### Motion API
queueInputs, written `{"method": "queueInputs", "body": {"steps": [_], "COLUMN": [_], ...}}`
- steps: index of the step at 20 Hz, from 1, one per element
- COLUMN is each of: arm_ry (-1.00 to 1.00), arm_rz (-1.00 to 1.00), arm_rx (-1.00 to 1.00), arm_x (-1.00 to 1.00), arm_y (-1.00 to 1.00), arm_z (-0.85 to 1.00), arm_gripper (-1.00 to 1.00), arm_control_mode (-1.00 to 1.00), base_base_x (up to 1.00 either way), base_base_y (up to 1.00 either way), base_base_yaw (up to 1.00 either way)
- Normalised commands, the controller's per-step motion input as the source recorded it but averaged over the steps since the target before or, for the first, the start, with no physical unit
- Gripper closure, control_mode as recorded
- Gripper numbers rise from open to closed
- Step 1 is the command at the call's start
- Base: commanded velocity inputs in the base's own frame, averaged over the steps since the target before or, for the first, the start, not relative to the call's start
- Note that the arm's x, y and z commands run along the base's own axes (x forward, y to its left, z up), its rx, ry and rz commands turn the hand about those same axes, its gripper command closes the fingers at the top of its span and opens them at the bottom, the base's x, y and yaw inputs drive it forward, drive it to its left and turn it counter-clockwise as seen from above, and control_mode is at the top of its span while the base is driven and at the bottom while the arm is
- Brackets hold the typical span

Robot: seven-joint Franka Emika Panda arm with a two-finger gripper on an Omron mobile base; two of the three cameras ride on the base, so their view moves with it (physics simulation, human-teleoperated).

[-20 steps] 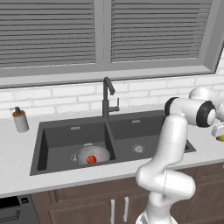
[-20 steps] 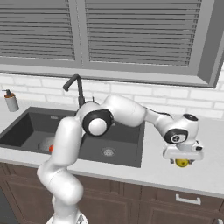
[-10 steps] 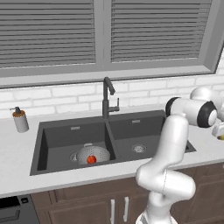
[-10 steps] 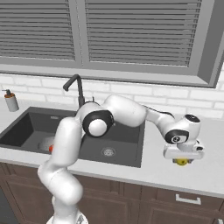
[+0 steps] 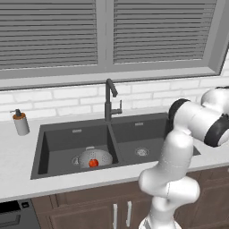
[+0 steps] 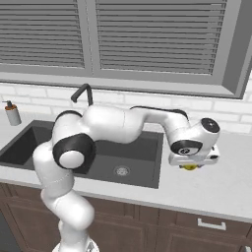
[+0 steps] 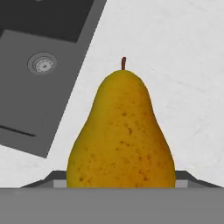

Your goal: Put the colander in the sink, put the pear, apple in the colander, and turn on the sink faucet and pour water over the colander.

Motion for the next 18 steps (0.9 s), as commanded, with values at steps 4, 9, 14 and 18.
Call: {"method": "queueInputs", "body": {"steps": [4, 9, 14, 18], "arm_ry": [-0.06, 0.0, 0.12, 0.19], "arm_rz": [0.01, 0.03, 0.01, 0.0], "arm_rx": [0.0, -0.01, -0.02, 0.0], "arm_x": [0.0, -0.02, -0.25, -0.4], "arm_y": [1.0, 1.0, 1.0, 1.0], "arm_z": [1.0, 0.89, 0.52, 0.29], "arm_gripper": [1.0, 1.0, 1.0, 1.0], "arm_control_mode": [-1.0, -1.0, -1.0, -1.0], "base_base_x": [0.0, 0.0, 0.0, 0.0], "base_base_y": [0.0, 0.0, 0.0, 0.0], "base_base_yaw": [0.0, 0.0, 0.0, 0.0]}}
